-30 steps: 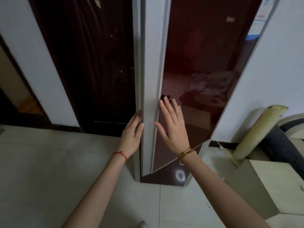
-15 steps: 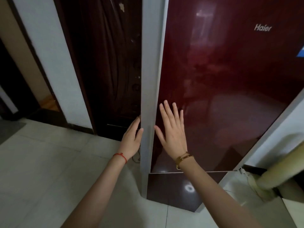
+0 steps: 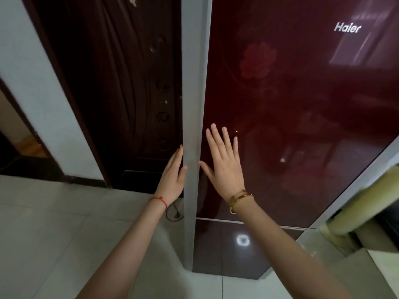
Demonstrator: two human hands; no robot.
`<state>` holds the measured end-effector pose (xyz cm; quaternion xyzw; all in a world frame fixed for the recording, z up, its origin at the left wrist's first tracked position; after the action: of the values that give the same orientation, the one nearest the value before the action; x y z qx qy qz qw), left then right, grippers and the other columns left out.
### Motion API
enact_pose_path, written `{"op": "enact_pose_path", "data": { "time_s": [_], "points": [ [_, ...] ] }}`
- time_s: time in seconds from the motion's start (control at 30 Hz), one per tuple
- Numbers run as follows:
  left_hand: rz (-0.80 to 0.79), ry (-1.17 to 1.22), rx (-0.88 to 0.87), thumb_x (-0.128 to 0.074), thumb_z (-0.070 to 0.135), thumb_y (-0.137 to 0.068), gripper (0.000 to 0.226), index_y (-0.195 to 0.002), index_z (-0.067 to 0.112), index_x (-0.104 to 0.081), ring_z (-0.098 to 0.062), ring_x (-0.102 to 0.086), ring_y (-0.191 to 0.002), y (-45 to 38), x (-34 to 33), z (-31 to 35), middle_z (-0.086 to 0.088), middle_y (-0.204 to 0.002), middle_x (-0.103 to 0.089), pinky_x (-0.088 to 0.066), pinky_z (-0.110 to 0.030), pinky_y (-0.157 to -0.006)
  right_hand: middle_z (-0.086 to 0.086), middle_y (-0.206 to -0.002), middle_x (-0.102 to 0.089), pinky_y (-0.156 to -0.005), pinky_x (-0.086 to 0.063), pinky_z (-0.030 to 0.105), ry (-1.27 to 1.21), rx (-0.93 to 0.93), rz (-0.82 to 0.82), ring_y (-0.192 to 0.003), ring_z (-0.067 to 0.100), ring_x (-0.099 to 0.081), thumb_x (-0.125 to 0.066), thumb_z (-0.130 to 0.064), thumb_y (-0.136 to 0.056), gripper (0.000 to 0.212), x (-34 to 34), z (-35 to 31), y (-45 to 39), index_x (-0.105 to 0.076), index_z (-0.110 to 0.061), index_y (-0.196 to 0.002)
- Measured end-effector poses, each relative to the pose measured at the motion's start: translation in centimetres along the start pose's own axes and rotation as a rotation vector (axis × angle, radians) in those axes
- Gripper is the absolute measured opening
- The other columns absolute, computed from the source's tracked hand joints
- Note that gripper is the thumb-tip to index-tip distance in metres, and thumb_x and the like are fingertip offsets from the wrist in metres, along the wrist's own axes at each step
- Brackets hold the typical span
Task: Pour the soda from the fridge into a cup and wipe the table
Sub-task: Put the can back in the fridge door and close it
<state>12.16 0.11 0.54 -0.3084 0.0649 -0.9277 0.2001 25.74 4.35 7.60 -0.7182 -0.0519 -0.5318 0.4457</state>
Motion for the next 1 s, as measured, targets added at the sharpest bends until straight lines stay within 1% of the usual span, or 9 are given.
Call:
{"op": "enact_pose_path", "data": {
  "time_s": [0.1,0.23,0.37,0.47,0.57,0.67,0.83,0.93,1.0],
  "points": [
    [-0.033,-0.019,-0.039,-0.038,0.026,-0.104,0.060,-0.156,0.031,-0.007,-0.005,-0.012,-0.148,-1.2,0.1,-0.5,0.011,-0.163,-0.011,-0.016,-0.030,-0.121,-0.001,-0.164,-0.001,-0.123,-0.007,0.048,0.014,-0.026,0.003,-0.151,0.020,0.006,-0.052,-0.044,-0.096,0.079,-0.5,0.0,-0.6,-0.007,-0.016,-0.156],
    [-0.084,-0.036,-0.116,-0.040,0.029,-0.104,0.063,-0.155,0.036,-0.005,-0.004,-0.010,-0.149,-1.5,0.3,-1.1,0.013,-0.163,-0.008,-0.015,-0.028,-0.120,-0.002,-0.164,0.000,-0.122,-0.011,0.049,0.004,-0.058,0.002,-0.151,0.020,0.006,-0.055,-0.042,-0.095,0.082,-0.7,-0.2,-0.5,-0.007,-0.017,-0.156],
    [-0.114,-0.065,-0.146,-0.047,0.032,-0.101,0.066,-0.155,0.038,-0.009,-0.006,-0.010,-0.149,-1.4,1.1,-1.6,0.011,-0.163,-0.010,-0.016,-0.030,-0.119,-0.003,-0.164,-0.003,-0.122,-0.011,0.048,-0.056,-0.088,0.009,-0.151,0.018,0.005,-0.058,-0.040,-0.094,0.081,-0.2,-0.5,-0.4,-0.010,-0.018,-0.156],
    [-0.133,-0.091,-0.162,-0.051,0.033,-0.099,0.068,-0.155,0.033,-0.012,-0.006,-0.011,-0.149,-0.7,2.1,-1.9,0.010,-0.163,-0.012,-0.017,-0.029,-0.118,-0.003,-0.164,-0.006,-0.123,-0.011,0.046,-0.085,-0.128,0.013,-0.151,0.016,0.002,-0.057,-0.042,-0.095,0.079,0.0,-0.7,0.2,-0.012,-0.018,-0.155],
    [-0.150,-0.144,-0.193,-0.053,0.031,-0.098,0.069,-0.156,0.027,-0.015,-0.007,-0.013,-0.148,0.4,3.1,-2.0,0.008,-0.162,-0.014,-0.015,-0.025,-0.118,-0.002,-0.162,-0.014,-0.123,-0.011,0.045,-0.110,-0.214,0.011,-0.151,0.017,-0.003,-0.057,-0.043,-0.093,0.079,-0.4,-0.6,2.0,-0.015,-0.016,-0.155],
    [-0.181,-0.183,-0.230,-0.054,0.029,-0.098,0.069,-0.155,0.024,-0.017,-0.010,-0.014,-0.149,1.9,4.0,-2.2,0.005,-0.162,-0.016,-0.015,-0.024,-0.118,0.000,-0.160,-0.022,-0.122,-0.012,0.047,-0.099,-0.274,-0.024,-0.151,0.020,-0.008,-0.056,-0.046,-0.092,0.078,-1.2,-0.9,4.4,-0.019,-0.015,-0.154],
    [-0.268,-0.261,-0.262,-0.055,0.030,-0.097,0.070,-0.156,0.024,-0.016,-0.013,-0.012,-0.150,4.6,4.7,-3.1,0.005,-0.162,-0.015,-0.018,-0.034,-0.122,0.001,-0.158,-0.027,-0.122,-0.013,0.046,-0.129,-0.370,-0.117,-0.150,0.023,-0.013,-0.059,-0.046,-0.090,0.078,-2.2,-1.9,8.6,-0.023,-0.016,-0.153],
    [-0.298,-0.284,-0.270,-0.054,0.030,-0.097,0.070,-0.156,0.024,-0.016,-0.014,-0.012,-0.150,6.4,5.2,-3.4,0.005,-0.162,-0.014,-0.014,-0.032,-0.121,0.001,-0.157,-0.029,-0.122,-0.014,0.048,-0.140,-0.412,-0.173,-0.150,0.024,-0.014,-0.060,-0.046,-0.089,0.078,-2.5,-2.7,11.0,-0.024,-0.017,-0.153],
    [-0.316,-0.293,-0.279,-0.054,0.030,-0.097,0.069,-0.155,0.024,-0.017,-0.014,-0.011,-0.150,7.6,5.3,-3.5,0.005,-0.162,-0.015,-0.012,-0.029,-0.120,0.001,-0.157,-0.029,-0.123,-0.011,0.046,-0.156,-0.426,-0.191,-0.150,0.023,-0.013,-0.059,-0.047,-0.090,0.078,-2.3,-3.3,12.6,-0.025,-0.017,-0.153]
  ]
}}
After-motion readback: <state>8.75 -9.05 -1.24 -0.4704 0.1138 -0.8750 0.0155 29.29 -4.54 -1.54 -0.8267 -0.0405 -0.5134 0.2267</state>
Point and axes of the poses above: each hand's wrist, its own y-axis away from the middle knuckle, its own x-axis out of the back of the hand, z = x × y, the point moved 9 cm from there along -y, towards the middle knuckle
